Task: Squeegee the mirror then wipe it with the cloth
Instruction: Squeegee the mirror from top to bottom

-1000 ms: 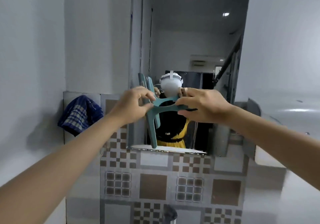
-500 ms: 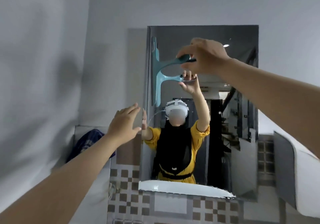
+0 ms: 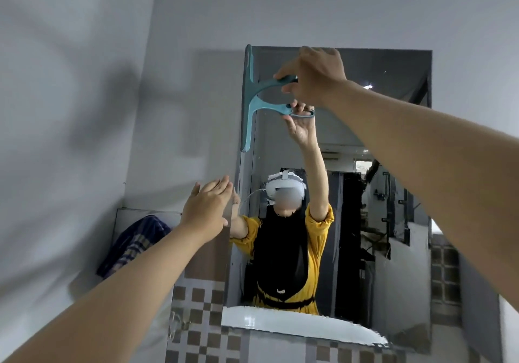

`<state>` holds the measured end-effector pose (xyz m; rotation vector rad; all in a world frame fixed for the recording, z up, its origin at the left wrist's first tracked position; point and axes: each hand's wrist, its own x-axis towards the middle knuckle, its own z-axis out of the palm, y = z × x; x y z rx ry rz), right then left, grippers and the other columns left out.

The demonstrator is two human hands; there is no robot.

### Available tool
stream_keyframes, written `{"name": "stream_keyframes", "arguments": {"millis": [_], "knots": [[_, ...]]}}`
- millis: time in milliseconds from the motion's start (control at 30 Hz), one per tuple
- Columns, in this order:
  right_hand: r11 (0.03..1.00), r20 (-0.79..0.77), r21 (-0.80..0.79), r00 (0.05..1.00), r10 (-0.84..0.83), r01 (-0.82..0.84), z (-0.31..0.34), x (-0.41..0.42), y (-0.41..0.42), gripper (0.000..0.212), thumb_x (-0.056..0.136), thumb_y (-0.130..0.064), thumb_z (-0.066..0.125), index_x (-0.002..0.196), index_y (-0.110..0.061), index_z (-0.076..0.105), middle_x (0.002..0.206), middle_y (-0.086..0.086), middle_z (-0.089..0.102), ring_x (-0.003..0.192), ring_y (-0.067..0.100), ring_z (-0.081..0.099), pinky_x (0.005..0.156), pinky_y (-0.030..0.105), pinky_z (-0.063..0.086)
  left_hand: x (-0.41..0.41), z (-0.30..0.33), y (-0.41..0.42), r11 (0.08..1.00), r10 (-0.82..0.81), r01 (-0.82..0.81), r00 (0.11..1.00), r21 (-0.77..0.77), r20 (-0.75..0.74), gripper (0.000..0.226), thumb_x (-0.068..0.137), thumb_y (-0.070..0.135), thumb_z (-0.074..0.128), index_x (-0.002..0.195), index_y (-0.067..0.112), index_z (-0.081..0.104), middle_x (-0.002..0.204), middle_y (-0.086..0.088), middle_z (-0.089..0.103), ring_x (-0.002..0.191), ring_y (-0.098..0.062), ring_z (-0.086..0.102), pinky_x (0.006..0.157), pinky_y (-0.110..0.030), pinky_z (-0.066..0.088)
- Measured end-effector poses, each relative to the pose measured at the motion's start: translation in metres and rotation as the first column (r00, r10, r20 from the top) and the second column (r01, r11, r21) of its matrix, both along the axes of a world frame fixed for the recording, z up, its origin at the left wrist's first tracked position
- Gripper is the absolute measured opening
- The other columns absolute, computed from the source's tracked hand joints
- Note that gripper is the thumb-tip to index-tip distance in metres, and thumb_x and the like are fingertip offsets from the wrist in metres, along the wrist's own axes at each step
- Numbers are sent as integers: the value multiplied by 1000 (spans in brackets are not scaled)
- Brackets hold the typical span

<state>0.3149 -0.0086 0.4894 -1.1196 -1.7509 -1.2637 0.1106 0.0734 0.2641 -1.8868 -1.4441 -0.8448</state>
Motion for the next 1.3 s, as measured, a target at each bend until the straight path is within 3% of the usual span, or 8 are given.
{"name": "stream_keyframes", "arguments": {"millis": [400,533,667,833,967,1133,1200,1300], "knots": [[999,3,-43,1000,0,0,5,4,2,30,89,-33,63,118,-34,65,112,1,61,109,28,54,98,43,34,5,-5,6,988,-108,108,994,109,-6,75,83,18,58,146,18,19,156,2,13,143,-18,12,114,-43,0],[999,-2,-51,1000,-1,1,3,10,4,29,90,-32,62,120,-33,64,113,1,61,108,27,55,95,41,35,0,-4,7,997,-81,82,996,4,-38,92,79,38,64,146,22,3,151,10,-10,144,-13,-4,113,-41,-9],[998,-39,-58,999,15,-17,0,18,8,28,90,-31,63,117,-33,65,114,1,62,108,27,56,93,41,36,2,-4,5,1000,-25,25,997,-1,-69,102,74,47,66,146,22,-1,144,12,-18,143,-12,-9,113,-41,-10],[998,-26,-59,1000,8,-10,0,22,9,27,91,-30,62,118,-33,64,115,-1,62,108,27,56,92,41,37,8,-6,4,994,-96,96,995,59,-9,90,82,37,62,145,16,1,155,2,-8,133,2,-26,95,-23,-35],[998,4,-67,1000,-2,2,1,36,8,30,91,-33,61,121,-33,62,105,-3,62,103,26,58,81,36,36,8,-5,3,993,-102,103,995,62,-25,88,75,24,70,145,12,19,156,-6,12,144,-22,7,84,-15,-38],[994,70,-93,996,-46,53,-3,63,6,34,93,-36,56,126,-34,57,100,5,57,95,31,59,74,33,39,9,-6,7,996,-56,59,998,65,-42,84,78,24,64,146,14,15,157,-4,8,144,-22,5,82,-18,-41],[992,77,-101,995,-66,74,-4,76,4,34,93,-37,55,127,-34,55,94,2,48,91,31,58,74,35,41,11,-6,7,996,-40,43,998,77,-49,82,79,24,63,146,14,15,157,-4,7,144,-22,4,96,-28,-36],[991,66,-94,994,-90,96,-6,102,-2,35,94,-37,54,128,-33,55,94,3,48,84,29,56,72,36,43,13,-5,4,999,-12,14,999,45,-50,79,81,23,60,146,14,16,157,-4,7,144,-22,5,113,-49,-1]]}}
